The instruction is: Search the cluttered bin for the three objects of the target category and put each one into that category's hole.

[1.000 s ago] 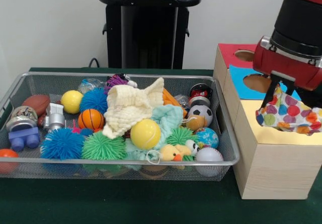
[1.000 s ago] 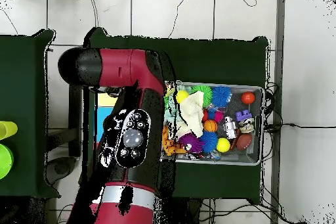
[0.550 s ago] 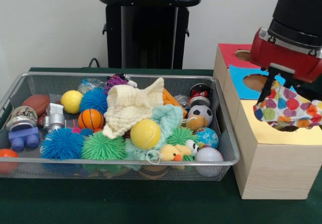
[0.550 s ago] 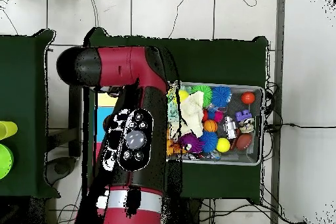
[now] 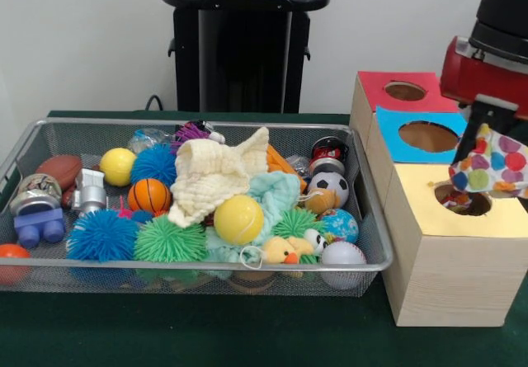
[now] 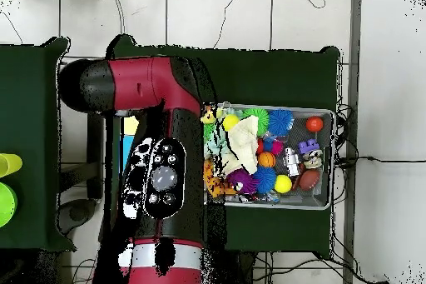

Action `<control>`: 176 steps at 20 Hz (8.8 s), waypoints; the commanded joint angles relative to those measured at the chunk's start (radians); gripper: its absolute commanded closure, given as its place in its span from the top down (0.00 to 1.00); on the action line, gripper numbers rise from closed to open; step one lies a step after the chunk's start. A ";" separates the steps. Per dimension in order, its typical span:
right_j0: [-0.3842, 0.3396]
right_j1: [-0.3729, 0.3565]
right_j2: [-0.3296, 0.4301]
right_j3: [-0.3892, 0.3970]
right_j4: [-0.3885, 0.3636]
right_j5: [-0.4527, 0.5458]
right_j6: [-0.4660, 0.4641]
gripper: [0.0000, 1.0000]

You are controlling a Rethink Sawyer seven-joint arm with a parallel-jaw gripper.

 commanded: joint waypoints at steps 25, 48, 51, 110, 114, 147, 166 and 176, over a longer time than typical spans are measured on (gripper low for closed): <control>-0.005 0.000 0.146 0.140 -0.095 0.012 -0.117 0.00; -0.012 -0.036 0.114 0.325 -0.234 -0.072 -0.108 0.00; -0.012 -0.027 0.128 0.339 -0.241 -0.114 -0.081 0.00; 0.167 0.173 -0.072 0.249 -0.284 -0.487 0.123 0.00; 0.165 0.178 -0.080 0.237 -0.280 -0.514 0.104 0.00; -0.013 0.244 0.167 0.081 -0.019 0.093 -0.061 0.00; -0.048 0.344 0.219 -0.141 -0.057 0.200 -0.089 0.00; -0.042 0.293 0.186 -0.091 -0.152 -0.018 -0.126 0.00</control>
